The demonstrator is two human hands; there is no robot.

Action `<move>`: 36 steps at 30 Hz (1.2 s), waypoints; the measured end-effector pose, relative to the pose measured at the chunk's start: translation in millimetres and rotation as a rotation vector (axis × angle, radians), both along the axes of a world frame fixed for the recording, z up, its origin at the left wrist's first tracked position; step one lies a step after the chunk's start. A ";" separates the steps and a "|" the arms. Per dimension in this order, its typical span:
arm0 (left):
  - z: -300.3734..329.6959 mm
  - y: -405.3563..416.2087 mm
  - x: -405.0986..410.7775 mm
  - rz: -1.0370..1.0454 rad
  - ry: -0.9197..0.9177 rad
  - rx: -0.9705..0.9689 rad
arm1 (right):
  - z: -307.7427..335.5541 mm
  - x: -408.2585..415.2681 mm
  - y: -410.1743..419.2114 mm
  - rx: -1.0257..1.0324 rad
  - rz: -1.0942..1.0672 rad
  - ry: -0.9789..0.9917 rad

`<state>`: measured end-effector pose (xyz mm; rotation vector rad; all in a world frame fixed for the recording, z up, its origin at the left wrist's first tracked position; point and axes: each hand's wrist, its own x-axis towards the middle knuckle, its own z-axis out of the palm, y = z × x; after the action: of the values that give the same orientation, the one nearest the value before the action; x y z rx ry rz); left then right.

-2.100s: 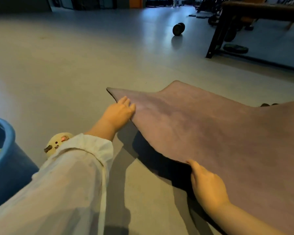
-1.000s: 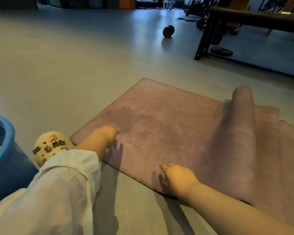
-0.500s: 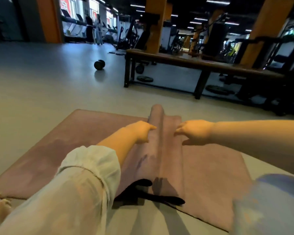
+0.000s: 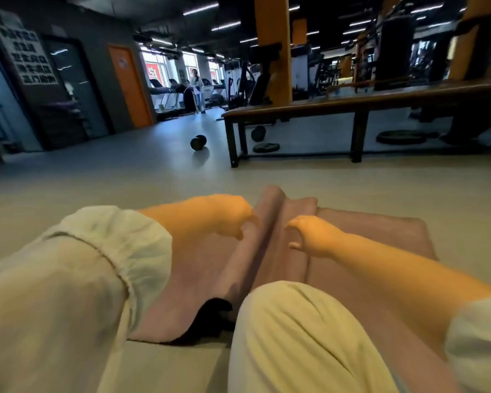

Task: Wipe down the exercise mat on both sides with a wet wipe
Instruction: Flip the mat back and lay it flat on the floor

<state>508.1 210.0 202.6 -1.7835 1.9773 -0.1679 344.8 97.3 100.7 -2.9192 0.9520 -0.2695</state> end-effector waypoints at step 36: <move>-186.4 -200.8 48.9 -0.215 -0.063 0.324 | -161.5 30.7 -85.9 1.070 -0.732 -0.130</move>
<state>557.1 9.2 16.2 -1.3476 2.0155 0.0272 375.5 11.4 -60.8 -1.5284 1.4847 0.0408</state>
